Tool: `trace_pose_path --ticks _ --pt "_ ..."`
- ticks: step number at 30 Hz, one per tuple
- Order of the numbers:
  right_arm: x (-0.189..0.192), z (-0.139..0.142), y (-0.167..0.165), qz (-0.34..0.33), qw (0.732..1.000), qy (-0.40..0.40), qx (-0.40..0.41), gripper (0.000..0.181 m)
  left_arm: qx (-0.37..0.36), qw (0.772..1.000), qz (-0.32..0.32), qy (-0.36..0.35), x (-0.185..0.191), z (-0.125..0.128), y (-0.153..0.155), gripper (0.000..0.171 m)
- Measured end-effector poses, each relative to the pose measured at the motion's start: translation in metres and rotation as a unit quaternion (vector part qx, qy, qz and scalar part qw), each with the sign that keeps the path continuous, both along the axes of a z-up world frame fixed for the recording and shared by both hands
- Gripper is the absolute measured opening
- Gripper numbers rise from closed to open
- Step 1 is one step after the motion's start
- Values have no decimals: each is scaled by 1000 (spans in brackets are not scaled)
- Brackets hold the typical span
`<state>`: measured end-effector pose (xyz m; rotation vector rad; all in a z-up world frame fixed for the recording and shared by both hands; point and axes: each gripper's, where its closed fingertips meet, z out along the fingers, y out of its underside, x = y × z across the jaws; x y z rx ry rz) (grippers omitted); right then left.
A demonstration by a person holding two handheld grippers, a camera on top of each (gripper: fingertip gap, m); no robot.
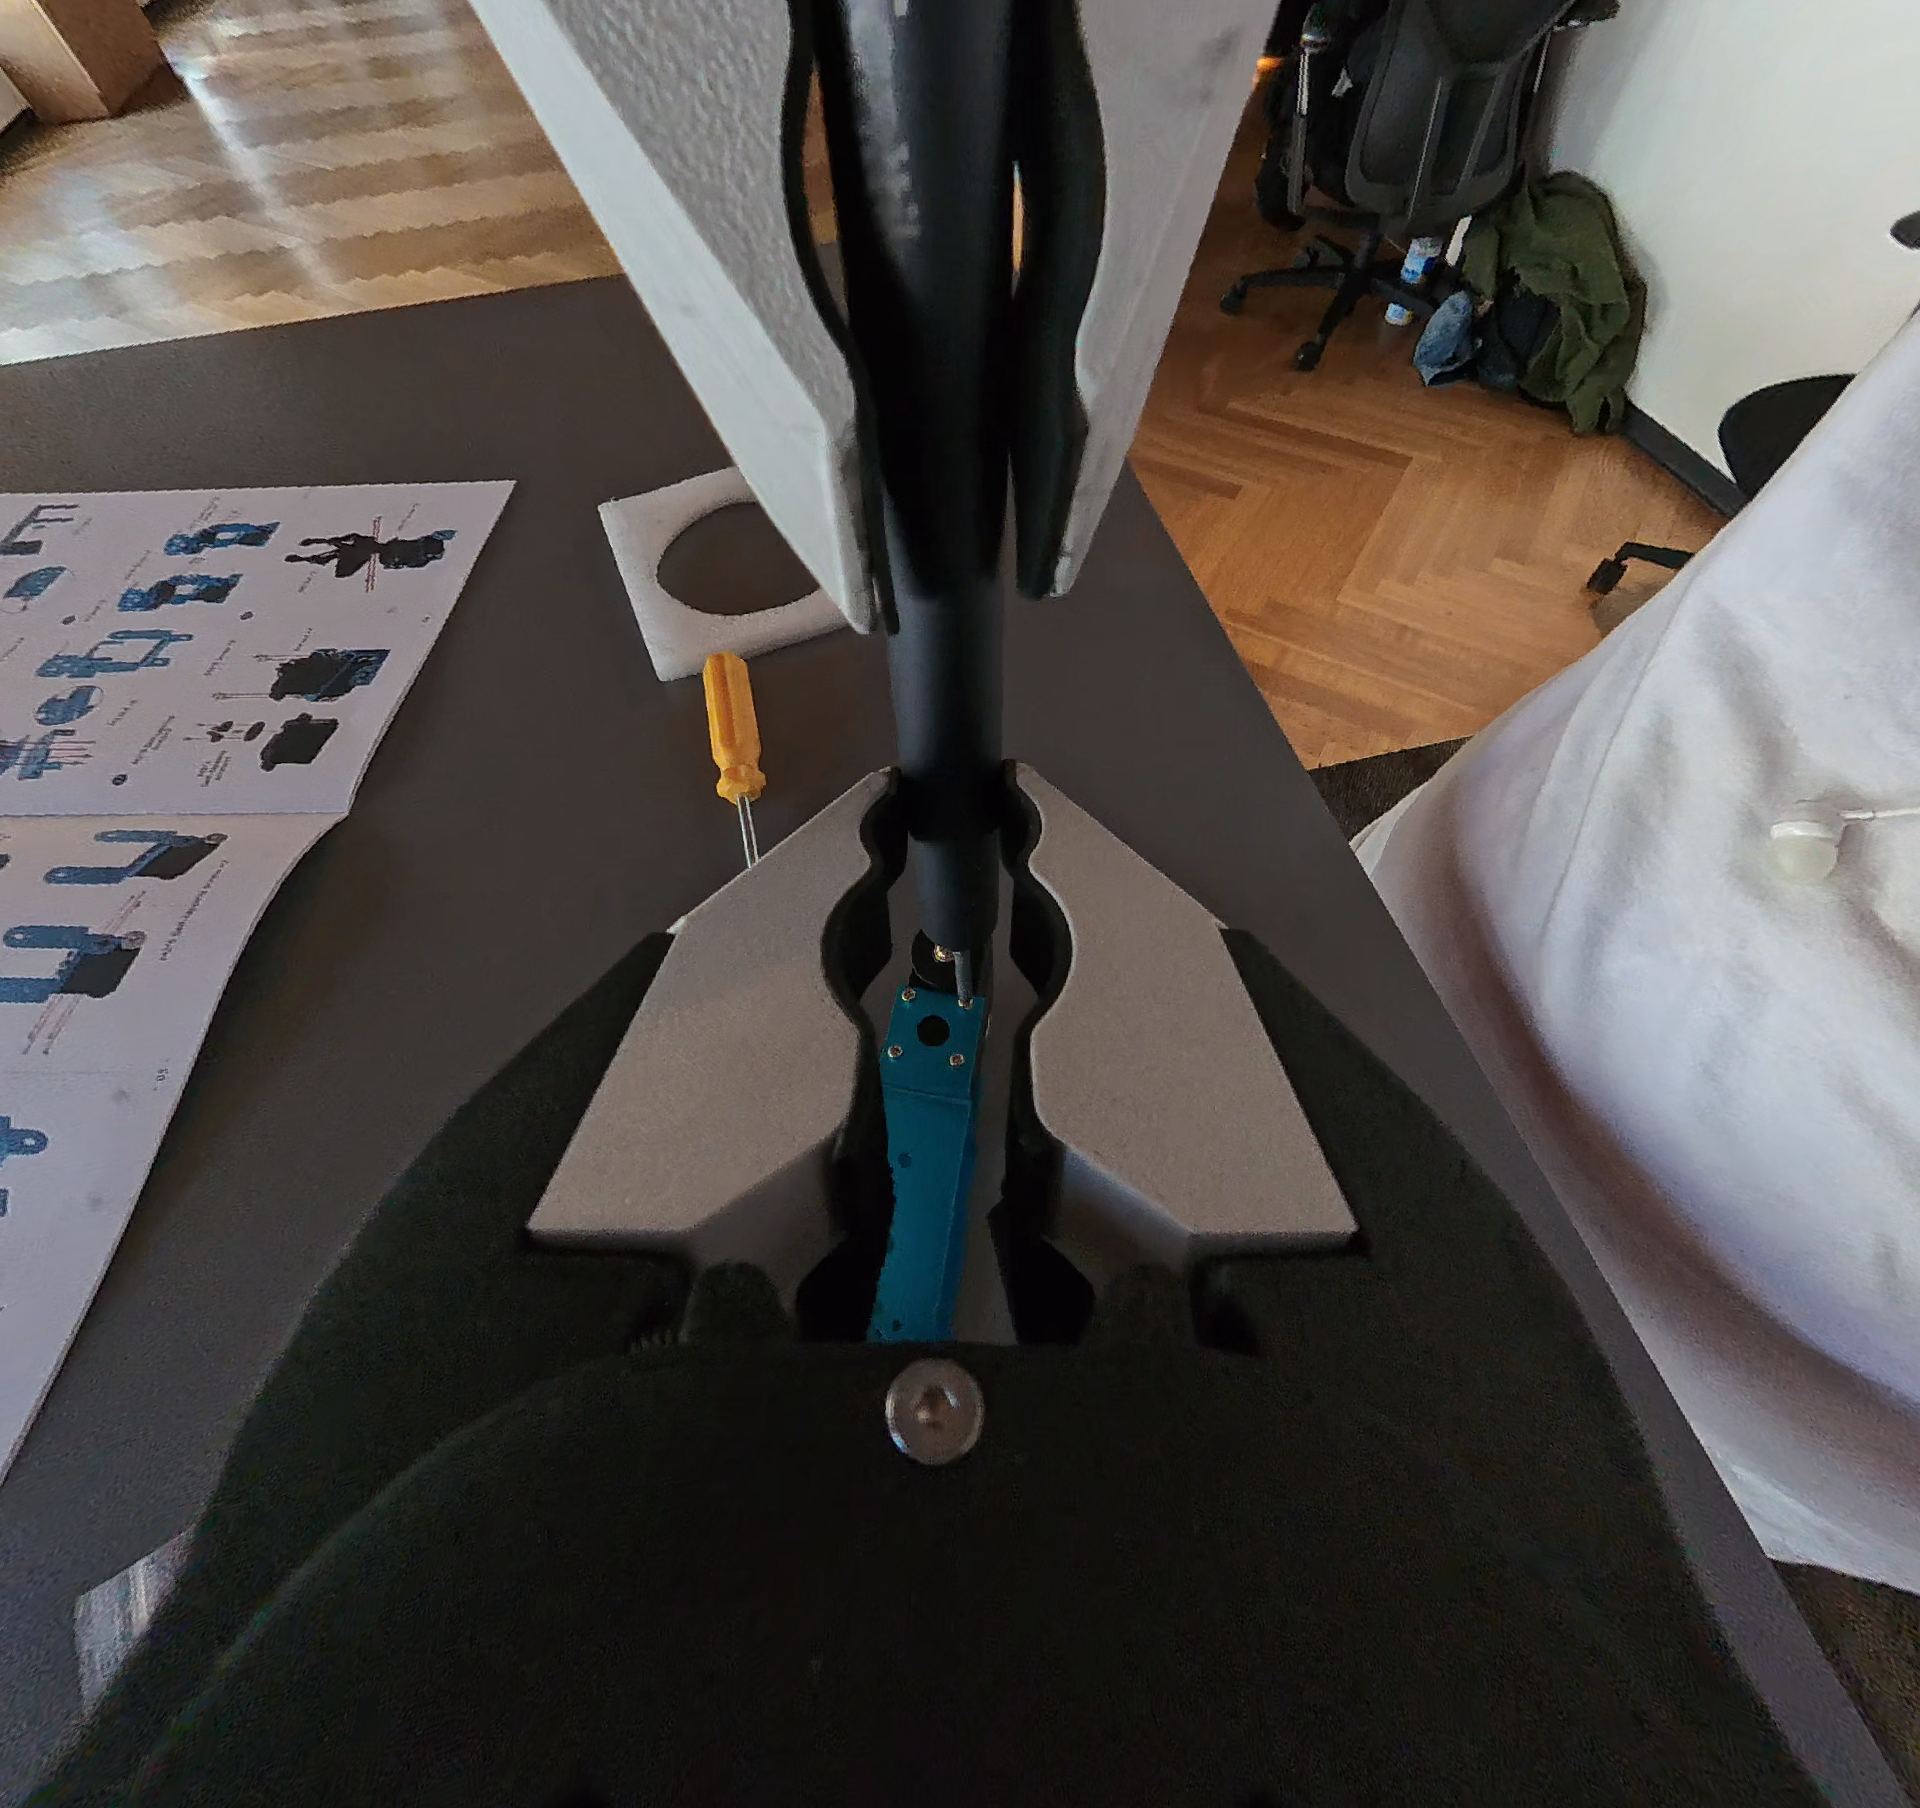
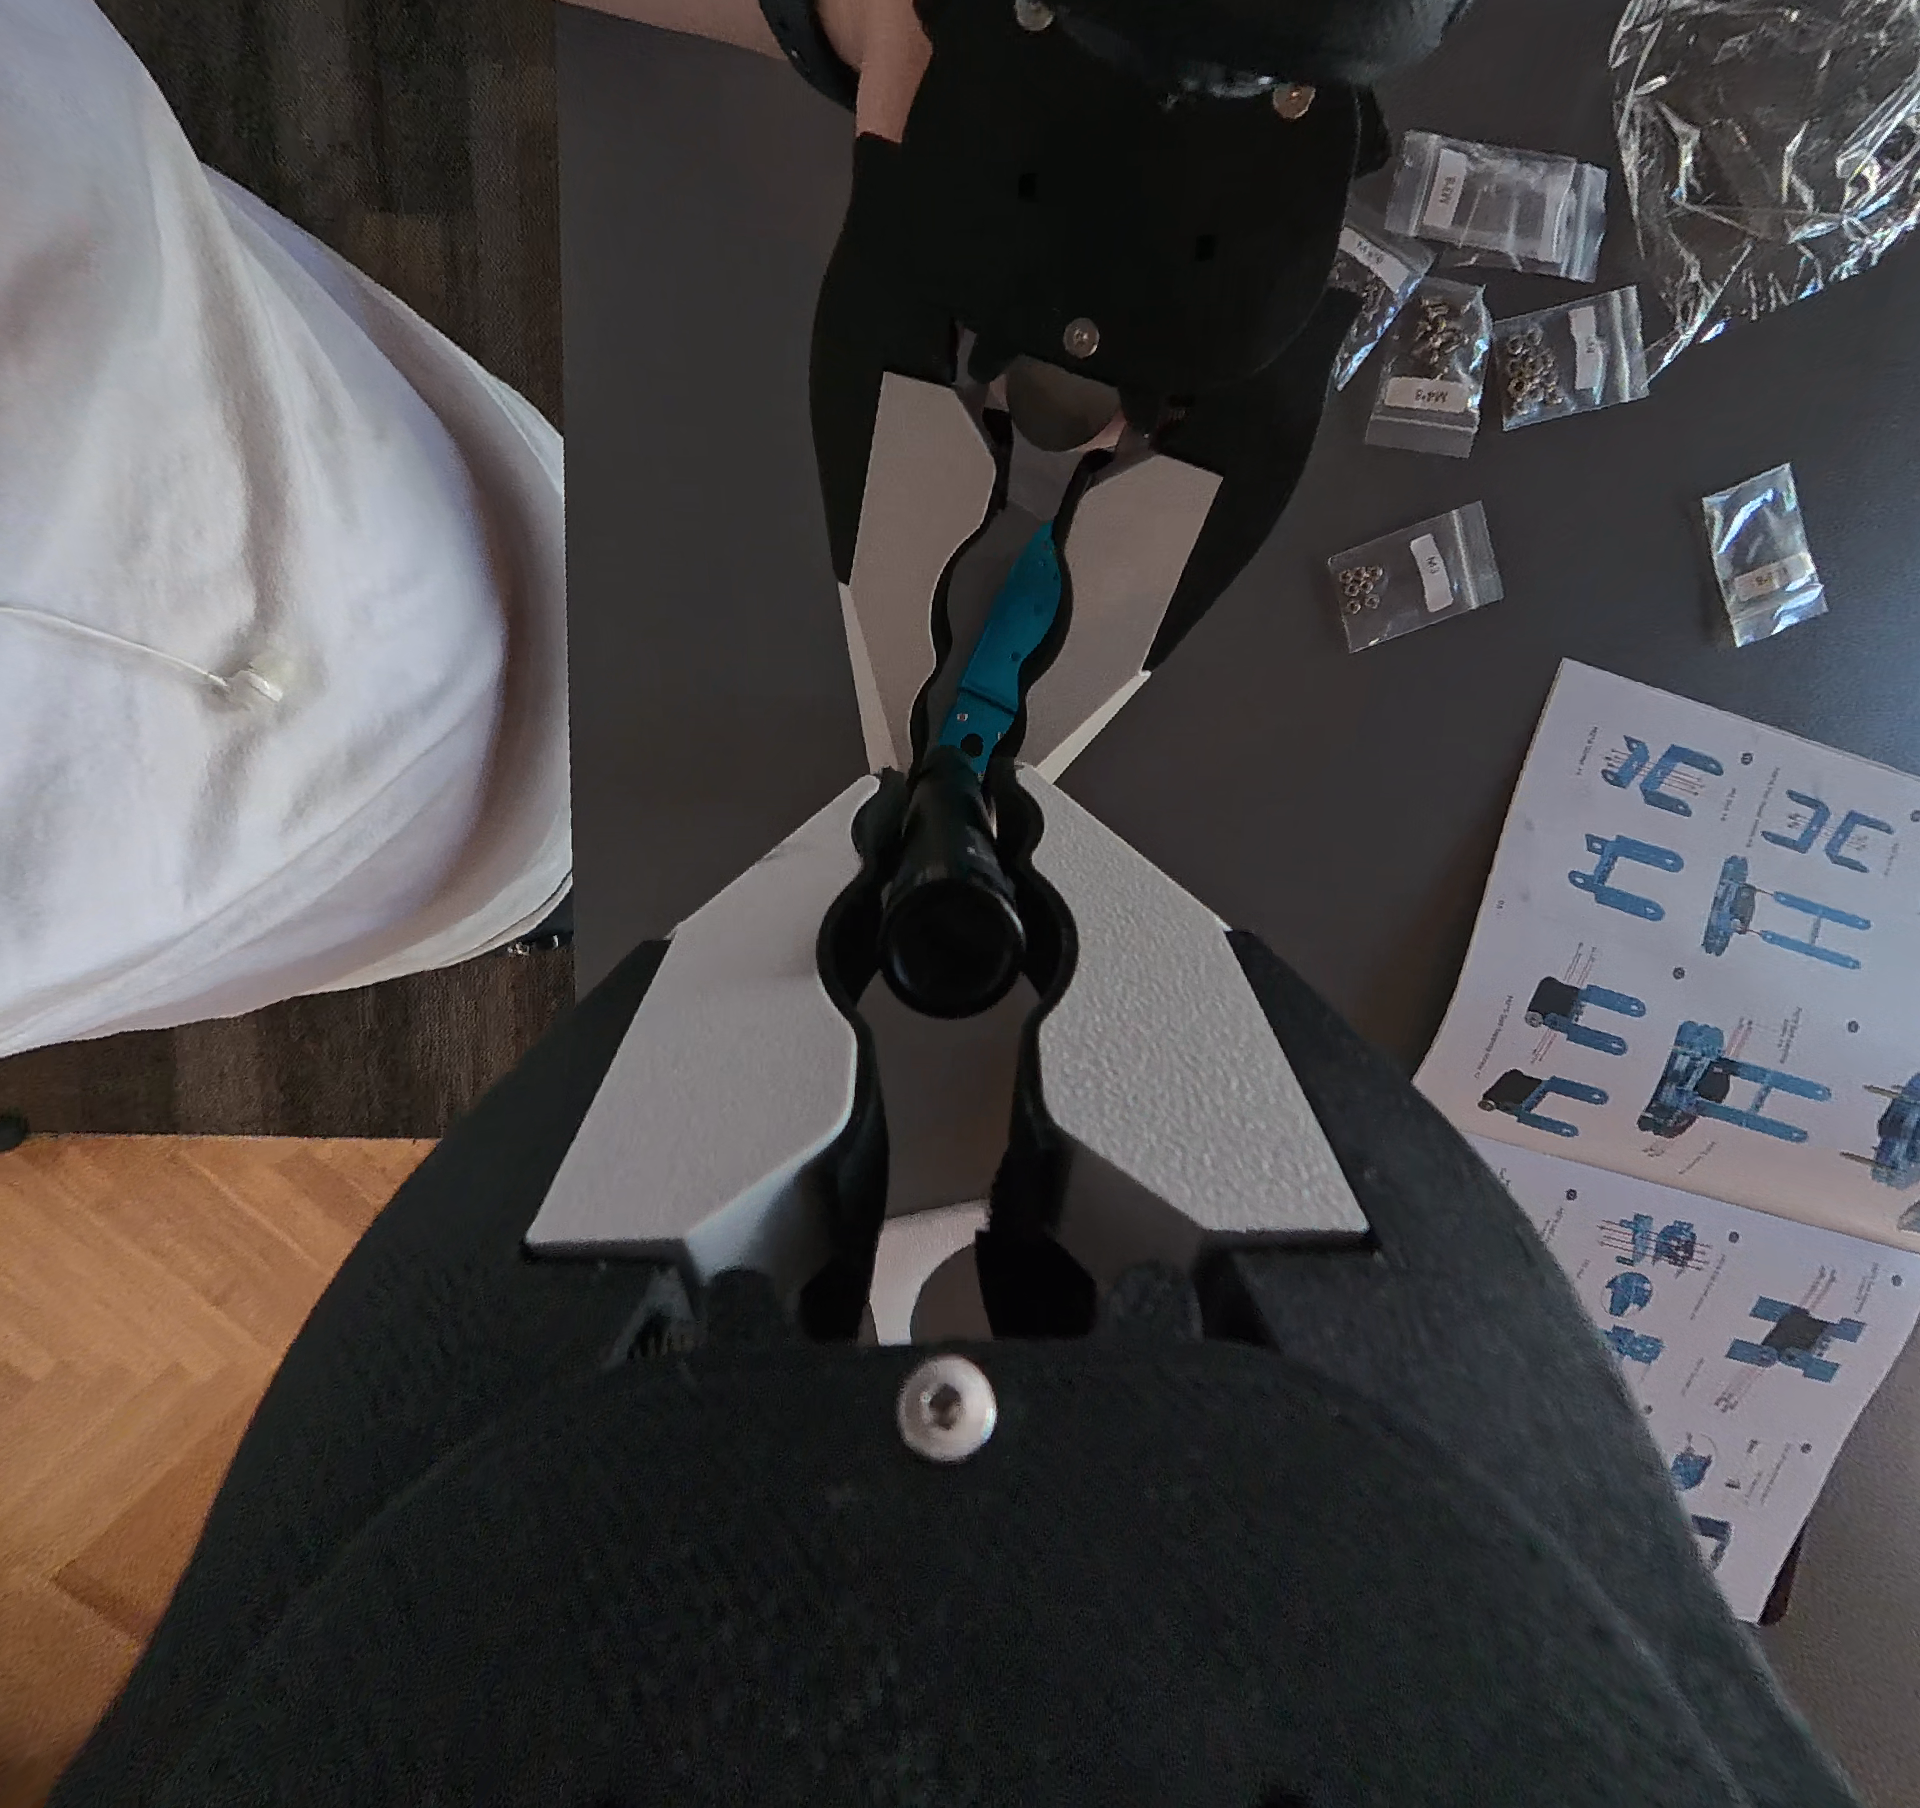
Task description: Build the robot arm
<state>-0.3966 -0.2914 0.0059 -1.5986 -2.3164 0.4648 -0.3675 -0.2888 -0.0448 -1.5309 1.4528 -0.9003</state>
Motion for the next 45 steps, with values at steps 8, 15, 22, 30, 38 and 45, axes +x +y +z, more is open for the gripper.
trace_pose_path --ticks 8,15,22,30,38,45 --pt "3 -4 0 40 996 -77 30 18 2 1000 -1 -7 -1 0 -1 16" --pt "2 -10 1 51 991 -114 39 18 1 1000 1 -13 -2 0 0 16" --pt "0 -10 0 64 991 -110 41 18 4 1000 -2 -15 -2 0 -1 16" --pt "-1 -10 1 67 991 -113 41 18 10 999 34 12 -23 -13 9 46" --pt "-2 -10 3 60 991 -118 35 18 15 981 71 178 -64 -76 23 57" --pt "-1 -10 7 25 992 -117 28 18 -23 980 77 181 -65 -91 20 34"
